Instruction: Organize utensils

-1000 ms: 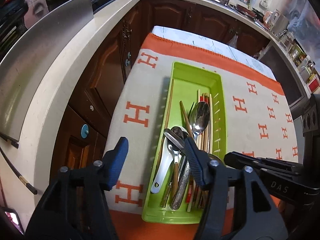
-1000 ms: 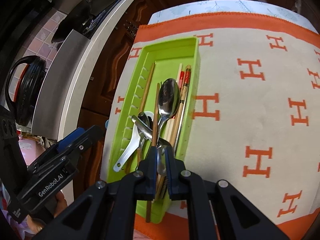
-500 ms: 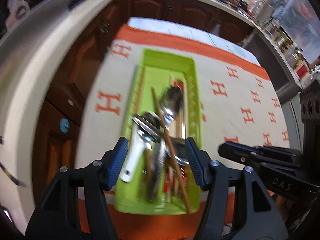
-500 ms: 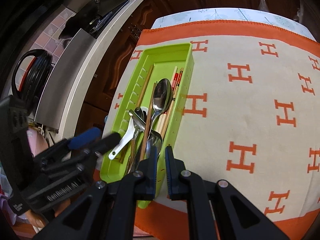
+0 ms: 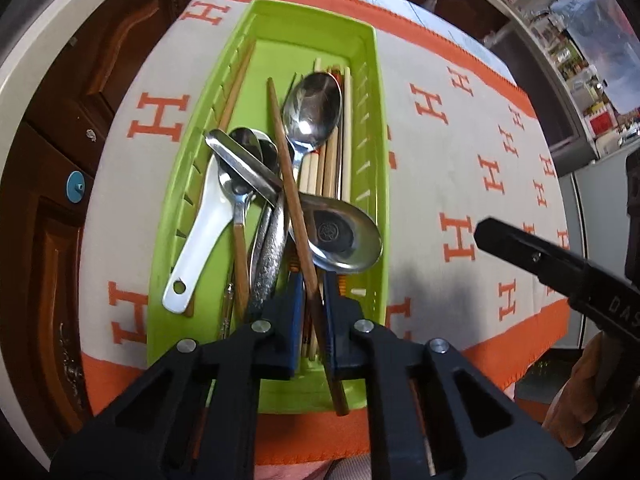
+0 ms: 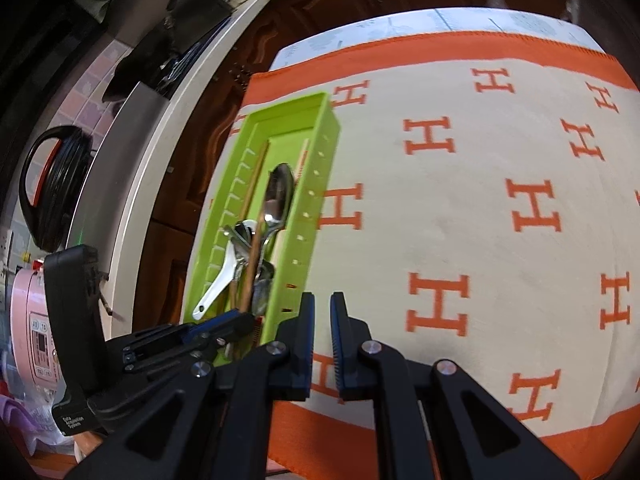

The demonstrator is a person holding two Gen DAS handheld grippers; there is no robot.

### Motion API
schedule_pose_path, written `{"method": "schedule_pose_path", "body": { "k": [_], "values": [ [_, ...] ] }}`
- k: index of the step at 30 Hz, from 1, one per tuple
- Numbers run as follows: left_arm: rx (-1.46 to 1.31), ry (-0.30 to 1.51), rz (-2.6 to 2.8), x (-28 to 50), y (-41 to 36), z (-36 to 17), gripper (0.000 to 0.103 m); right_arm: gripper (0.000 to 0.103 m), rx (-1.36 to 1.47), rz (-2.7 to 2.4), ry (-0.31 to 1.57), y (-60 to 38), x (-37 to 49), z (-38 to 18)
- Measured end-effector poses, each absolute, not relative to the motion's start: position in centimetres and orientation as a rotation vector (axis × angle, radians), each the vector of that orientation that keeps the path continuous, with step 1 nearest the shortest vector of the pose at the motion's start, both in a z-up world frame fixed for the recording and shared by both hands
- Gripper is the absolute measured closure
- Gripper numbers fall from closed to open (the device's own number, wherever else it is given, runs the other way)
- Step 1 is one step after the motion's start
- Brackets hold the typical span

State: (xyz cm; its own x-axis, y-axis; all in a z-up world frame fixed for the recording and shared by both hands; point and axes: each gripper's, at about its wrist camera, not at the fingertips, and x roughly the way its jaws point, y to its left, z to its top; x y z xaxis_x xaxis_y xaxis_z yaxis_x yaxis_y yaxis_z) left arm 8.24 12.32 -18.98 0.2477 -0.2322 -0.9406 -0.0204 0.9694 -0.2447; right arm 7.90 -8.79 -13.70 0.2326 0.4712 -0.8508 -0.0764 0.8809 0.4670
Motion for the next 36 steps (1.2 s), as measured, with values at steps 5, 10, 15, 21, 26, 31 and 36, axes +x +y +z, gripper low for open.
{"method": "schedule_pose_path", "body": {
  "k": [5, 10, 15, 21, 26, 31, 36],
  "values": [
    [-0.209, 1.274, -0.092, 9.2, 13.2, -18.6, 0.099, 0.095, 0.372, 0.388, 1.291, -9.3, 7.8, -14.1],
    [-0.214, 1.317, -0.042, 10.2, 13.7, -19.4, 0.096, 0.095, 0.373, 0.399, 1.280, -9.6, 7.9, -13.9],
    [-0.204, 1.280, -0.034, 9.9, 13.6, -18.5, 0.046, 0.095, 0.358, 0.408, 1.266, -9.7, 7.8, -13.6],
    [-0.209, 1.226, -0.036, 9.5, 12.9, -16.6, 0.042, 0.095, 0.319, 0.415, 1.254, -9.9, 7.4, -13.4],
    [-0.173, 1.196, -0.036, 8.7, 11.2, -15.1, 0.042, 0.095, 0.281, 0.403, 1.230, -10.4, 6.8, -12.7],
    [-0.147, 1.130, -0.050, 7.6, 9.3, -12.9, 0.041, 0.095, 0.237, 0.379, 1.187, -11.2, 5.9, -11.3],
    [-0.107, 1.060, -0.072, 6.7, 7.1, -10.1, 0.033, 0.094, 0.216, 0.366, 1.137, -12.4, 5.2, -8.9]
  ]
}}
